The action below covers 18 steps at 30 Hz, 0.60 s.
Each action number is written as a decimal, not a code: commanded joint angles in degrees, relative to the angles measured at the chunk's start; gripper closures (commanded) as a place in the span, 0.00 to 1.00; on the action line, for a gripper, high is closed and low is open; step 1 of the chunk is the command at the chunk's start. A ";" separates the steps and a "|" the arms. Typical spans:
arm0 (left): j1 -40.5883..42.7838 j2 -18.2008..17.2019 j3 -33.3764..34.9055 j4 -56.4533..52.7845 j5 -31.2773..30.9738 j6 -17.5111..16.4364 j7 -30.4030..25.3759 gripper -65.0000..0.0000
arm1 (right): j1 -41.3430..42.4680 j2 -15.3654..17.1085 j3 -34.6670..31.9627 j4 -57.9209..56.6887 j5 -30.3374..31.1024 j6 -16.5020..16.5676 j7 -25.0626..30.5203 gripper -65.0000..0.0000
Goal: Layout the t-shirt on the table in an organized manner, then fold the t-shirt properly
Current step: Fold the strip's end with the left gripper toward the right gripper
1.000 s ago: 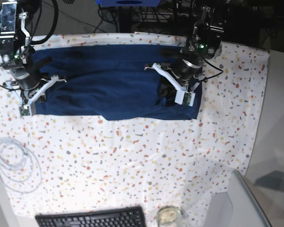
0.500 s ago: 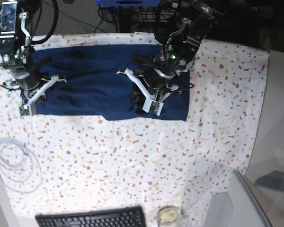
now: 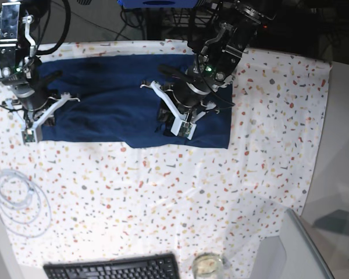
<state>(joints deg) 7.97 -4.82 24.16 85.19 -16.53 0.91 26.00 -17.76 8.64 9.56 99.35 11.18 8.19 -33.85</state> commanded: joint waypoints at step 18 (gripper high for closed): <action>-0.54 0.29 0.06 4.26 -0.30 -0.34 4.29 1.00 | 0.57 0.54 0.06 0.91 0.20 0.03 1.19 1.00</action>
<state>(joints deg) 7.86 -4.82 24.10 88.23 -16.49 0.89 31.16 -17.65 8.64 9.50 99.35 11.18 8.19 -33.85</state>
